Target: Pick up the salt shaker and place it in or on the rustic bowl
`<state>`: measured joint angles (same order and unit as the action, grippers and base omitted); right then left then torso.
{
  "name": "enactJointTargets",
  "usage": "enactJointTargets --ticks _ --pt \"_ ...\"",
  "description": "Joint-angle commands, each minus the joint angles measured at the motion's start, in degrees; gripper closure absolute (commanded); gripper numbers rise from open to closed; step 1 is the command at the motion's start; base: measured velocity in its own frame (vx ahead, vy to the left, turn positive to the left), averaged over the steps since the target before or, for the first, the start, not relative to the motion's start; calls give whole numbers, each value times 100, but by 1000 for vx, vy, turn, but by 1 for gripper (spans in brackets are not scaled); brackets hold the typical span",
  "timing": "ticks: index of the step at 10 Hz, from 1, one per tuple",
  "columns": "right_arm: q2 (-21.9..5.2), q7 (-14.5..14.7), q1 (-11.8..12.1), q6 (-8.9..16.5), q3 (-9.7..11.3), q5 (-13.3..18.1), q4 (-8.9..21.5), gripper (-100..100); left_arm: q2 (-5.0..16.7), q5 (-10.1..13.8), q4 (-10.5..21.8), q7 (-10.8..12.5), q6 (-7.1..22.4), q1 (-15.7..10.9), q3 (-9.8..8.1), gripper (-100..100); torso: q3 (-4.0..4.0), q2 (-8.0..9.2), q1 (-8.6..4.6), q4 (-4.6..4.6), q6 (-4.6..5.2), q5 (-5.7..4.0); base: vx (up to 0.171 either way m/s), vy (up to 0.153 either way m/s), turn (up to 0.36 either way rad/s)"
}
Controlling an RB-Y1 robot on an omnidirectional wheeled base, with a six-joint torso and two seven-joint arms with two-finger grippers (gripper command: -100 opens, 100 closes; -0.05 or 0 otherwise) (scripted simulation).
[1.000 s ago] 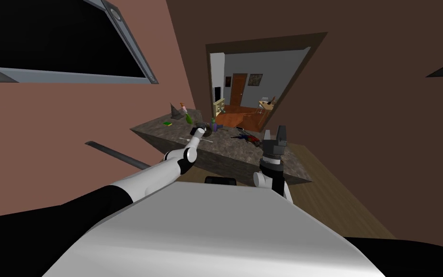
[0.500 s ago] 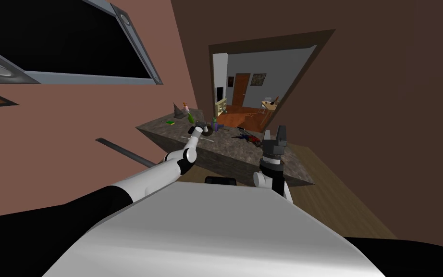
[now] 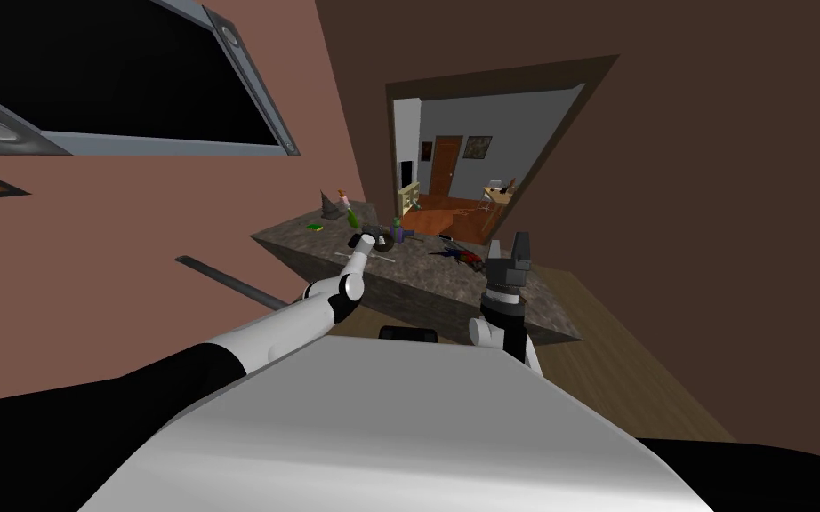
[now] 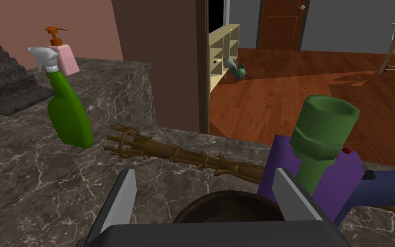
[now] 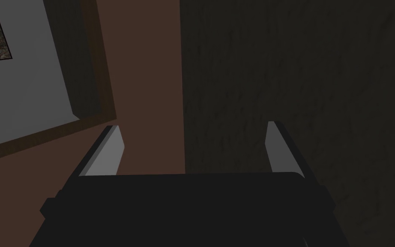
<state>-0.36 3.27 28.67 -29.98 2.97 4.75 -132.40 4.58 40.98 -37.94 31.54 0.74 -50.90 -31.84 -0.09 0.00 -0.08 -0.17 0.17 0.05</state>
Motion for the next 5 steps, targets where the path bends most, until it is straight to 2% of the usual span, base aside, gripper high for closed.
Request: enactJointTargets --ticks 1,3,5 --pt "0 0 0 0 0 0 0 0 0 1 1 0 -1 -1 1 -100 0 0 0 0 0 0 10 13 -39" --pt "0 0 0 0 0 0 0 0 168 -22 112 -5 242 -225 -93 -100 2 5 -7 1 -3 -1 -28 -37 105" --pt "0 0 0 0 0 0 0 0 168 -22 112 -5 242 -225 -93 -100 5 8 -9 2 0 -2 -11 -20 30"
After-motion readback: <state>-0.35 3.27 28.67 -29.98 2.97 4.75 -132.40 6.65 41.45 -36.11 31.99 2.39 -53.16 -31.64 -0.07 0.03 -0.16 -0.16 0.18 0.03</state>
